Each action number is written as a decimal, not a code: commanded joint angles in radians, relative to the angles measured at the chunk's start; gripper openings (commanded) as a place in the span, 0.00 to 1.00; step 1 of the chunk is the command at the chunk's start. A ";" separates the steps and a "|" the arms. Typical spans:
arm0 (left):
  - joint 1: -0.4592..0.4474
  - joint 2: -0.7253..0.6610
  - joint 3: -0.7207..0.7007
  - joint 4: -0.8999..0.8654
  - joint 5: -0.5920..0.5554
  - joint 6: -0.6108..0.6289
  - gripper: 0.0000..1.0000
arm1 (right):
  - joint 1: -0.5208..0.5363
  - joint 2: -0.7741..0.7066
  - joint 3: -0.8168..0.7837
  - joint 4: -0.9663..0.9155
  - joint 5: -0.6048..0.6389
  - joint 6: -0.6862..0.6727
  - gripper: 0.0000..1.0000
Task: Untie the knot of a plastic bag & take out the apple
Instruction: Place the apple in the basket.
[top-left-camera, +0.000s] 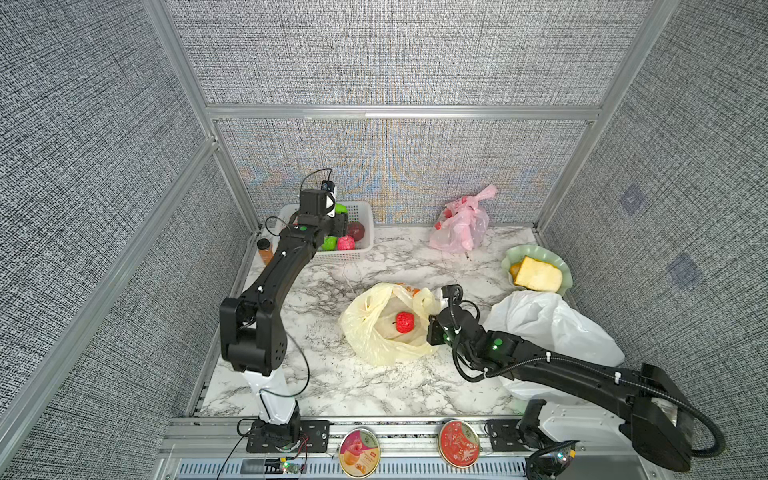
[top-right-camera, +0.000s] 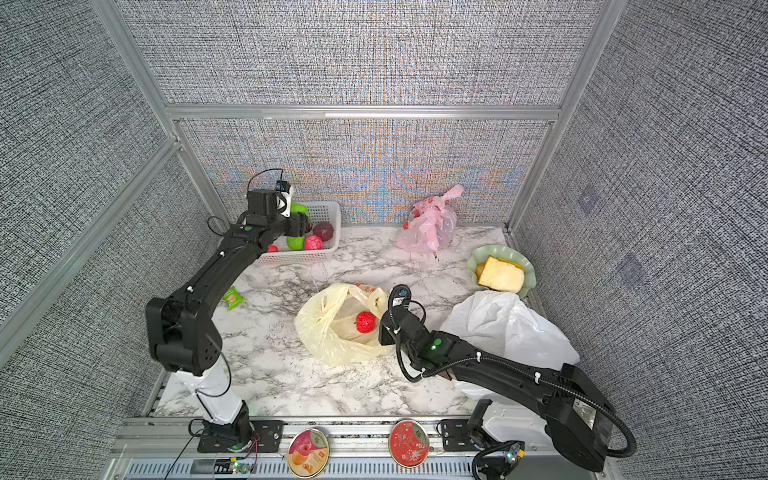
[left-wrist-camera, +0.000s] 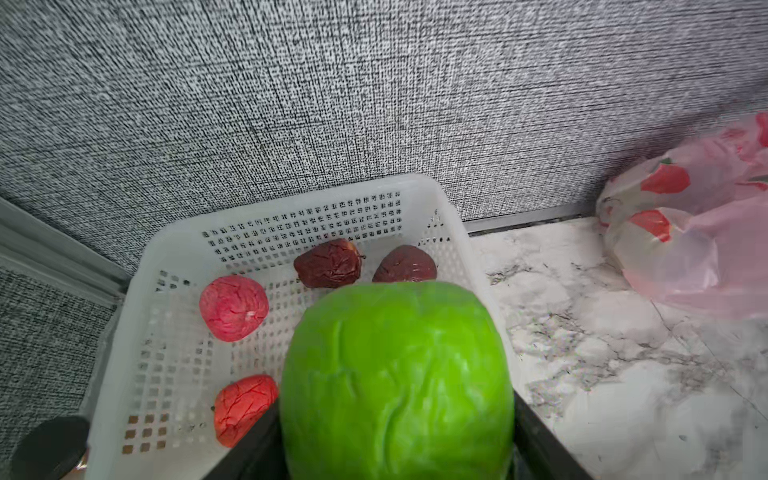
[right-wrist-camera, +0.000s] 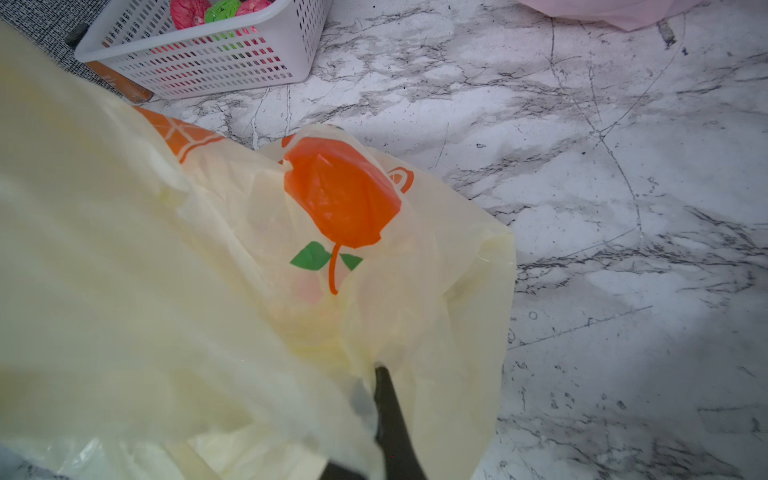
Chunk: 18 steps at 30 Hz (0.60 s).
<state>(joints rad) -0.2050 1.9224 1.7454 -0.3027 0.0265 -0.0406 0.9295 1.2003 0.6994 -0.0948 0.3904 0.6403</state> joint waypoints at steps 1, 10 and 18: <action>0.031 0.127 0.123 -0.011 -0.014 -0.025 0.70 | -0.005 -0.005 -0.003 -0.011 0.027 -0.006 0.00; 0.127 0.334 0.332 -0.106 -0.133 -0.053 0.77 | -0.021 -0.014 -0.037 -0.016 0.039 -0.035 0.00; 0.158 0.311 0.344 -0.126 -0.090 -0.061 0.83 | -0.025 0.005 -0.018 -0.006 0.022 -0.043 0.00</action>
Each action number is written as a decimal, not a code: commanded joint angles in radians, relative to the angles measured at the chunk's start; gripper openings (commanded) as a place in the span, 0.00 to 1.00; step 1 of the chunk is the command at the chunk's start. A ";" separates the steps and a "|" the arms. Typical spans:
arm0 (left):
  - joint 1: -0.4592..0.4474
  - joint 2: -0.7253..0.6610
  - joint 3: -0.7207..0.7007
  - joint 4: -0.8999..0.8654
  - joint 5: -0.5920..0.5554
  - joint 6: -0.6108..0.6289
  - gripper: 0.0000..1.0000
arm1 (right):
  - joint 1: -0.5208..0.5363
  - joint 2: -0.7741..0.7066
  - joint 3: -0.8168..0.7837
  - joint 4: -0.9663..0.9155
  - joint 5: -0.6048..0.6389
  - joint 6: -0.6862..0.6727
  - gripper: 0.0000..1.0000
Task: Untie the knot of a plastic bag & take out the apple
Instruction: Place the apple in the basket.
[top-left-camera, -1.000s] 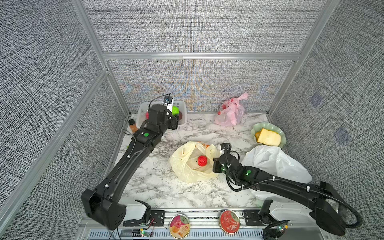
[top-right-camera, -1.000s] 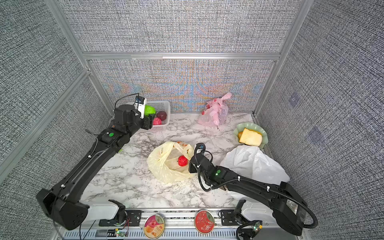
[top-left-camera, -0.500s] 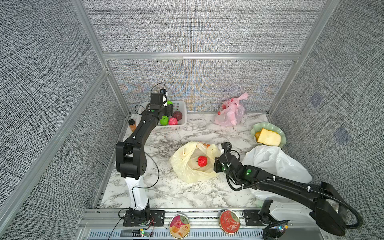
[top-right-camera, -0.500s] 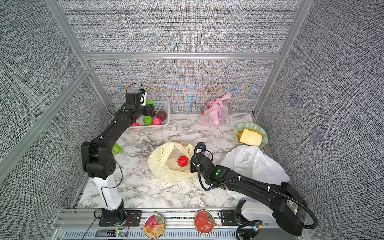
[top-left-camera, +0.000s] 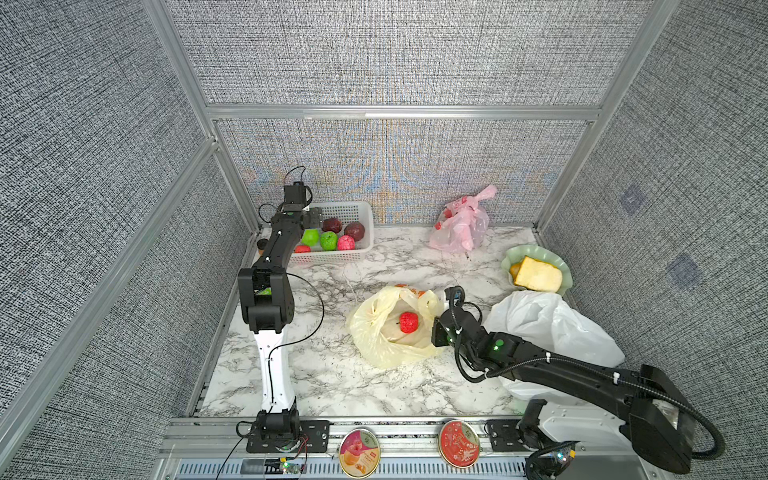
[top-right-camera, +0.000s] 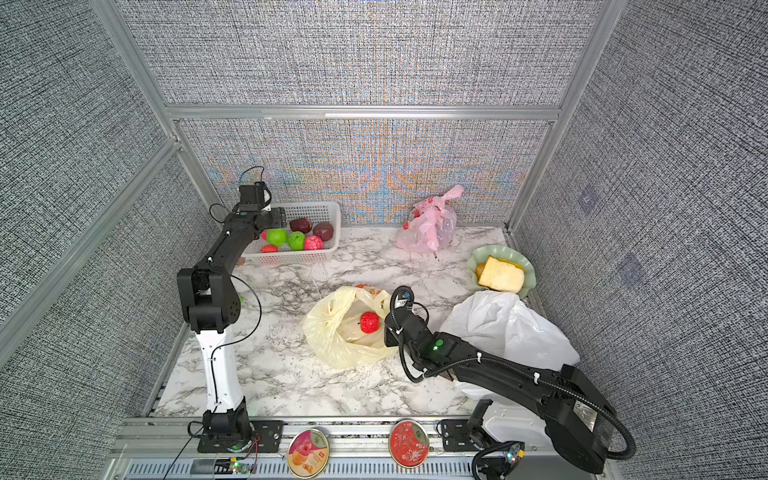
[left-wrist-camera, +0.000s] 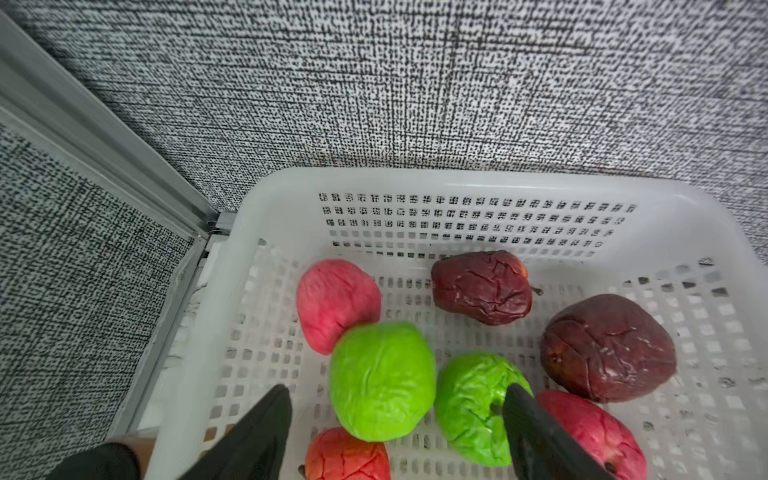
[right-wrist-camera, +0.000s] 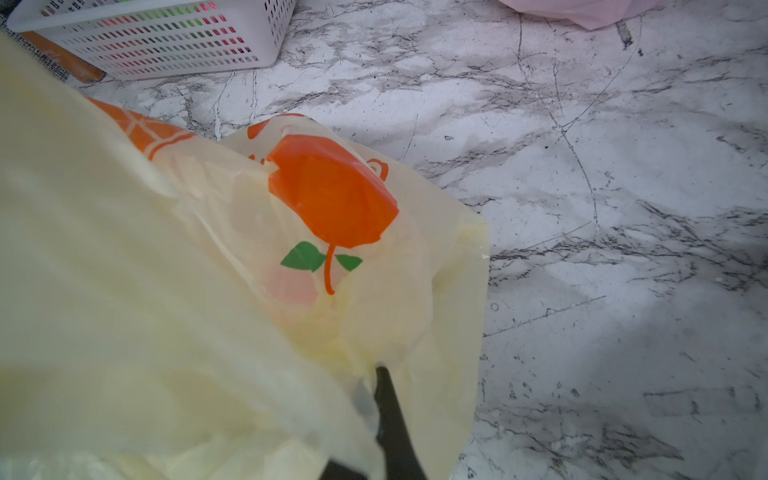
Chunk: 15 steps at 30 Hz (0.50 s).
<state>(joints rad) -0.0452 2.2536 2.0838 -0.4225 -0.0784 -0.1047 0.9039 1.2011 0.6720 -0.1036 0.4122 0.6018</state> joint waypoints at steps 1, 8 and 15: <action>-0.002 -0.027 0.007 -0.009 0.016 0.008 0.83 | 0.001 0.008 0.013 0.003 -0.004 -0.003 0.00; -0.001 -0.126 0.004 -0.056 0.087 0.010 0.84 | 0.001 0.004 0.025 -0.002 -0.027 0.014 0.00; -0.006 -0.369 -0.175 -0.046 0.388 -0.041 0.80 | 0.000 0.004 0.059 -0.035 -0.066 0.032 0.00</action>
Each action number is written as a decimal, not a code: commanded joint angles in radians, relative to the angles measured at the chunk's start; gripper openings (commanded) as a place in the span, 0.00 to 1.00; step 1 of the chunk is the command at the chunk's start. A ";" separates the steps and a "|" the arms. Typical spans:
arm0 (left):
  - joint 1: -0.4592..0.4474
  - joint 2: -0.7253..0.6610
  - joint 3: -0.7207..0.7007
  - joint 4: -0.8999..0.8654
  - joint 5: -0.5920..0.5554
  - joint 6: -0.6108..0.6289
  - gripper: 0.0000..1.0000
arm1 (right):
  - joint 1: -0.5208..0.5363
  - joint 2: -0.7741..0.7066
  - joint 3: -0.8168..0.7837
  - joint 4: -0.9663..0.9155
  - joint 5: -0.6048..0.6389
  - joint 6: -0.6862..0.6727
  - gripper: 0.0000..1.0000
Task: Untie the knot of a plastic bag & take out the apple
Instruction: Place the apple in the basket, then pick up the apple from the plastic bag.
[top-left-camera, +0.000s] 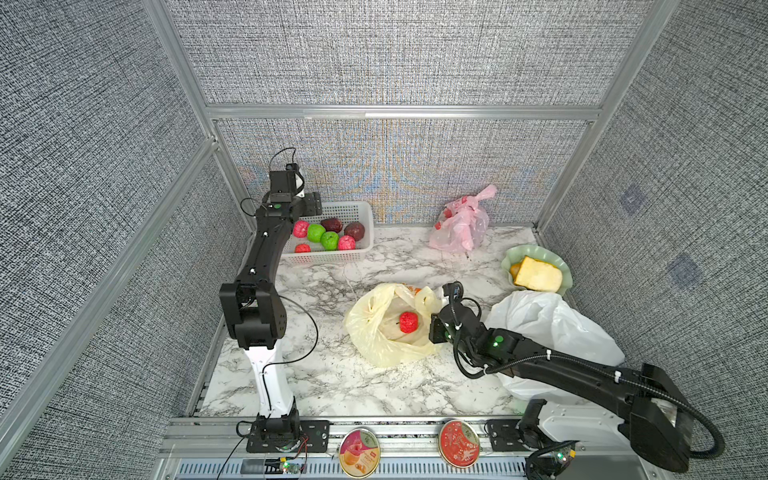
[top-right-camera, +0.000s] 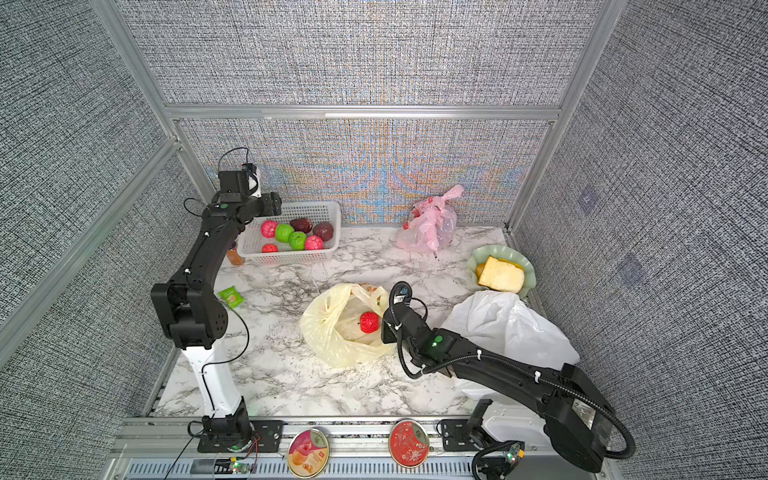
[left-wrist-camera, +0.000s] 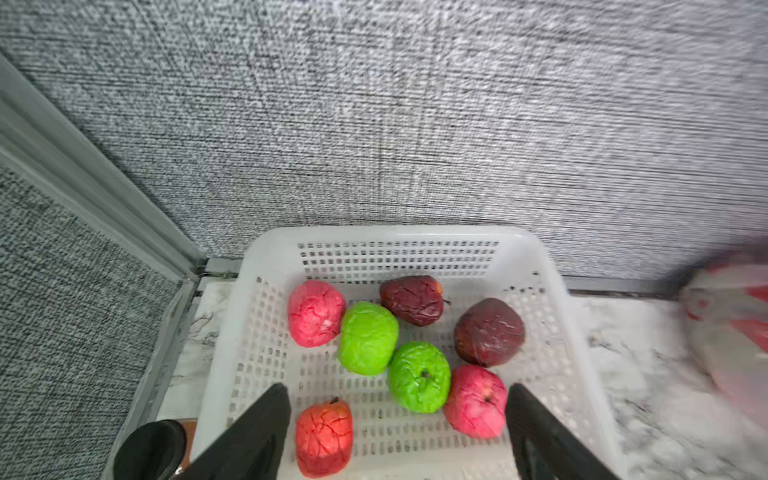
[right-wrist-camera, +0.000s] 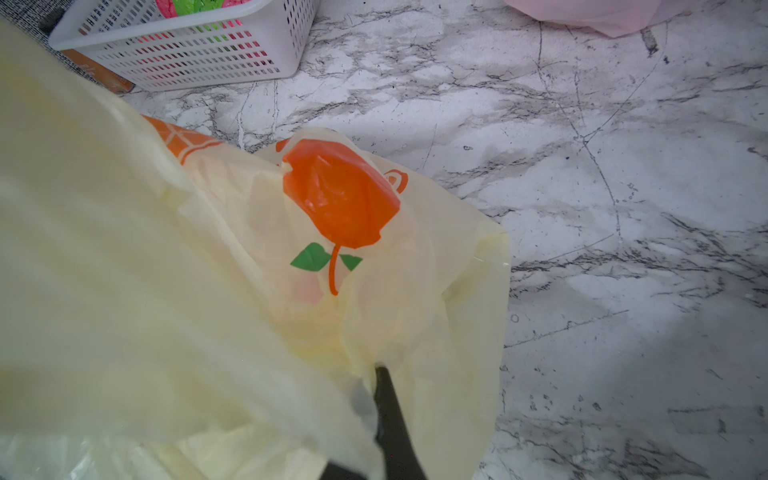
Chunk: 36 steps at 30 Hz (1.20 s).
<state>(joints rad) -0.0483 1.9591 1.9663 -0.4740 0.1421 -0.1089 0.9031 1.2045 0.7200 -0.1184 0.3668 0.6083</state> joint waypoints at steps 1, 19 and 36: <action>-0.008 -0.118 -0.101 0.014 0.196 -0.048 0.79 | 0.002 0.000 0.013 -0.021 -0.024 0.030 0.00; -0.579 -1.011 -1.199 0.315 0.154 -0.323 0.67 | 0.002 0.013 0.041 -0.007 -0.117 0.131 0.00; -1.047 -0.681 -1.191 0.416 -0.336 -0.363 0.66 | -0.006 -0.014 -0.054 0.021 -0.173 0.236 0.00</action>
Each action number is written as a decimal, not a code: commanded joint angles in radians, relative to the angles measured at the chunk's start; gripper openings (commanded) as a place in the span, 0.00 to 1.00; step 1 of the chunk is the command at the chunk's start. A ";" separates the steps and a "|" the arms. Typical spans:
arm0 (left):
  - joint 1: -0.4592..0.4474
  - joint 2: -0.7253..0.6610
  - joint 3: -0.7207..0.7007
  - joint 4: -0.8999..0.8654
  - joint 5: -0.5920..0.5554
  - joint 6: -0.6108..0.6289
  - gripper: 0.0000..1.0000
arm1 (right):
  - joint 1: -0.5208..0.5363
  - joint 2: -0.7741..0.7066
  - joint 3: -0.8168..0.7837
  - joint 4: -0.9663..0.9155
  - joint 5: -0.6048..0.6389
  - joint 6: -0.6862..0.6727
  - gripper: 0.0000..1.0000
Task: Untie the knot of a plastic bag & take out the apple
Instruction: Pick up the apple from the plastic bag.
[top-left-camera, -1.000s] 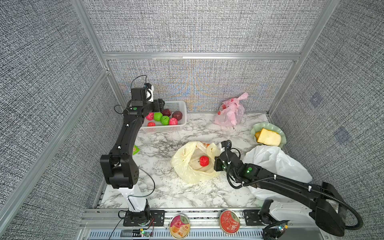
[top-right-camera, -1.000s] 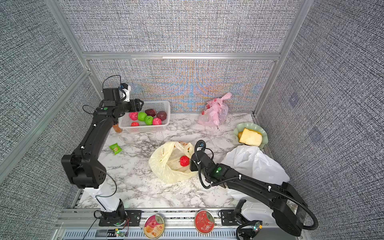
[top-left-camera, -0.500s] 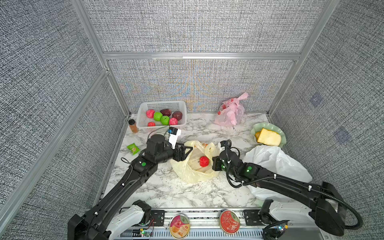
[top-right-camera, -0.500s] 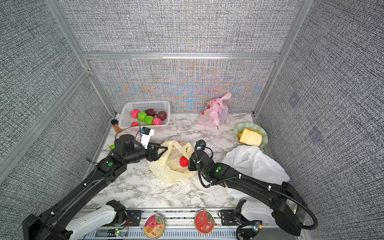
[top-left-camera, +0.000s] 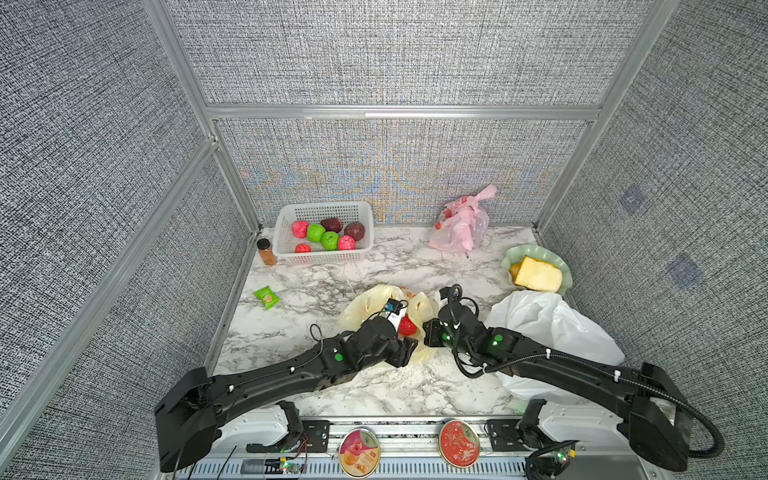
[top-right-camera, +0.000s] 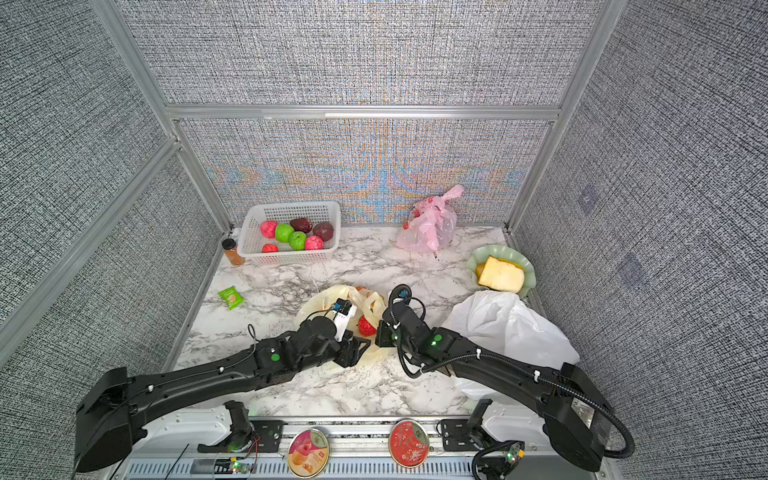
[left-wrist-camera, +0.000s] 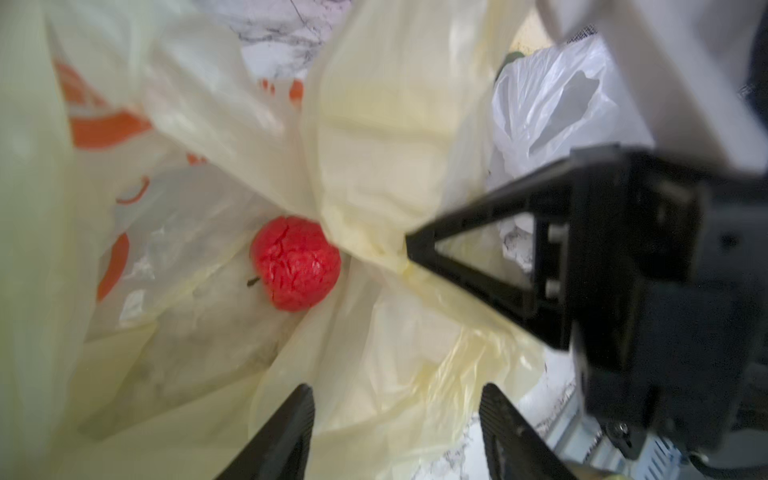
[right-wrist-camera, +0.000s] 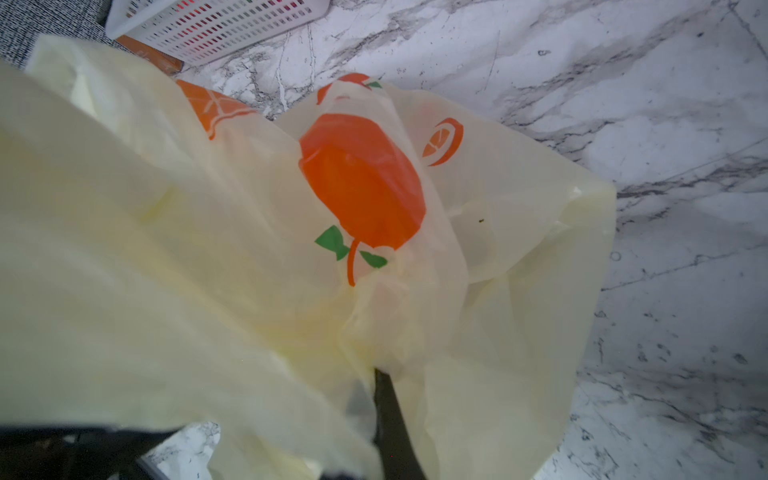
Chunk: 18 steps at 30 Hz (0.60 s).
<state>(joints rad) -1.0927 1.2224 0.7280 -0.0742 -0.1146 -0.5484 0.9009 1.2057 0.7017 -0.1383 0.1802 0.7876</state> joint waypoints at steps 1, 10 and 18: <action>-0.003 0.091 0.075 -0.005 -0.133 0.059 0.66 | -0.006 -0.029 -0.067 0.087 0.015 0.076 0.00; 0.038 0.286 0.155 -0.054 -0.276 0.065 0.74 | -0.053 -0.087 -0.215 0.220 0.019 0.163 0.00; 0.072 0.386 0.149 0.011 -0.213 0.096 0.78 | -0.073 -0.122 -0.217 0.149 0.016 0.150 0.00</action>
<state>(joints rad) -1.0267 1.5890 0.8692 -0.1024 -0.3489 -0.4820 0.8318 1.0878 0.4744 0.0391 0.1867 0.9276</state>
